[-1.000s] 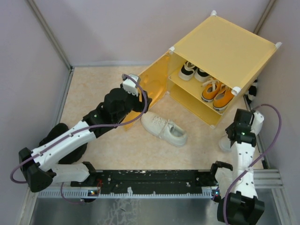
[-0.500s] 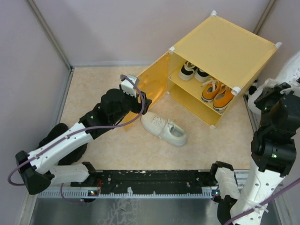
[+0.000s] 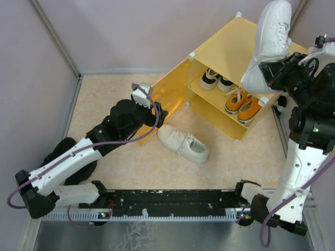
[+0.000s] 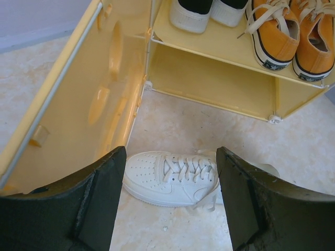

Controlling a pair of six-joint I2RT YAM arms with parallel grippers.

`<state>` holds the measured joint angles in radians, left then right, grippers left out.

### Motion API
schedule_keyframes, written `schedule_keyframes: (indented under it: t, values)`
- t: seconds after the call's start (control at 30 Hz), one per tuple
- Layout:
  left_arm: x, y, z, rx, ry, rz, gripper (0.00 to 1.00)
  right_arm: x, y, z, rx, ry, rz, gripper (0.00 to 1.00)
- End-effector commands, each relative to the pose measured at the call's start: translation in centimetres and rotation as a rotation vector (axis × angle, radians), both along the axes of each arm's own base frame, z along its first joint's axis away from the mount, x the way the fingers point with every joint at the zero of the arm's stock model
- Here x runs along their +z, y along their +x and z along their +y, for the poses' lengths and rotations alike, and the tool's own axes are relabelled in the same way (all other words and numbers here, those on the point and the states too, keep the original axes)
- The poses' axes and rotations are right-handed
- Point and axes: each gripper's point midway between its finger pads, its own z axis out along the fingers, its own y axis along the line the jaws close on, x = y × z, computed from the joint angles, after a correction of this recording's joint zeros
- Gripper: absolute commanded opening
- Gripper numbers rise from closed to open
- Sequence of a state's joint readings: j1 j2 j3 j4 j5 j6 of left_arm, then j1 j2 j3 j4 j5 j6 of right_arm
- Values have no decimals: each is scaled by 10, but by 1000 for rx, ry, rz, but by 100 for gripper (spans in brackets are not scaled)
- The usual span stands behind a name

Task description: Place and organize the shoes in the shoe cabinet

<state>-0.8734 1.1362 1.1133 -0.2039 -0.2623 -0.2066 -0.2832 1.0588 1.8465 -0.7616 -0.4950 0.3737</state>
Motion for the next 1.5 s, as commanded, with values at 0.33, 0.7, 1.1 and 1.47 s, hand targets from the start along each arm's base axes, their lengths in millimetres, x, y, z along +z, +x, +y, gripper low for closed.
schedule_keyframes:
  t: [0.33,0.7,1.1,1.47]
  values:
    - [23,11,2,50,-11,-36,75,81,66,65,191,-57,-199,0]
    - [15,13,26,146,18,-30,76,10,34,159,374,-180,-55,0]
    - [3,24,35,216,63,-36,76,-99,-42,144,379,-304,171,0]
    - [13,46,45,306,74,-54,76,-192,-52,134,390,-448,390,0]
